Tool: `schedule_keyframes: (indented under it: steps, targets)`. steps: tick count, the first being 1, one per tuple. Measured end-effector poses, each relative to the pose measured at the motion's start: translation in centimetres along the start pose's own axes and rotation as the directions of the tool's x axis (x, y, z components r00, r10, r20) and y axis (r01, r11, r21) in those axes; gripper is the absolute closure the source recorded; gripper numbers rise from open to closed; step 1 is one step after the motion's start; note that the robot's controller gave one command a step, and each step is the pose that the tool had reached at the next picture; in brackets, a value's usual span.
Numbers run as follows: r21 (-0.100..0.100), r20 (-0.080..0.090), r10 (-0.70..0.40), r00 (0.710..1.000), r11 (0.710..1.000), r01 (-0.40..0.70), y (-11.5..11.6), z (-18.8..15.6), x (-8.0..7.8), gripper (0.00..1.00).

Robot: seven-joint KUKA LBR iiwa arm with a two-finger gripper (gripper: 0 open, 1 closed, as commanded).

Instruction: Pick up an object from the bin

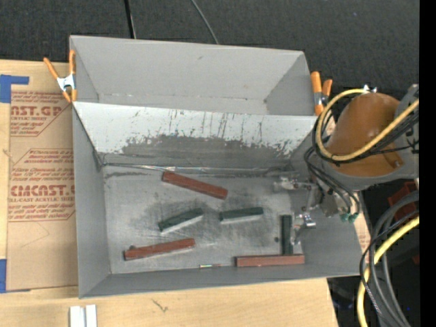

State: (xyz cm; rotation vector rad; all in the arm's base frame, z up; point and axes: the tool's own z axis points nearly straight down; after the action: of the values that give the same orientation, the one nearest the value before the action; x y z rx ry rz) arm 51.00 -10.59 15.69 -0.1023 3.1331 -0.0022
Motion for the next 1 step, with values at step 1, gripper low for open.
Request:
schedule_keyframes:
  steps: [1]
  targets:
    - [-0.005,-0.008,-0.136,0.991,0.991,0.136,-3.5,7.99,2.23,1.0]
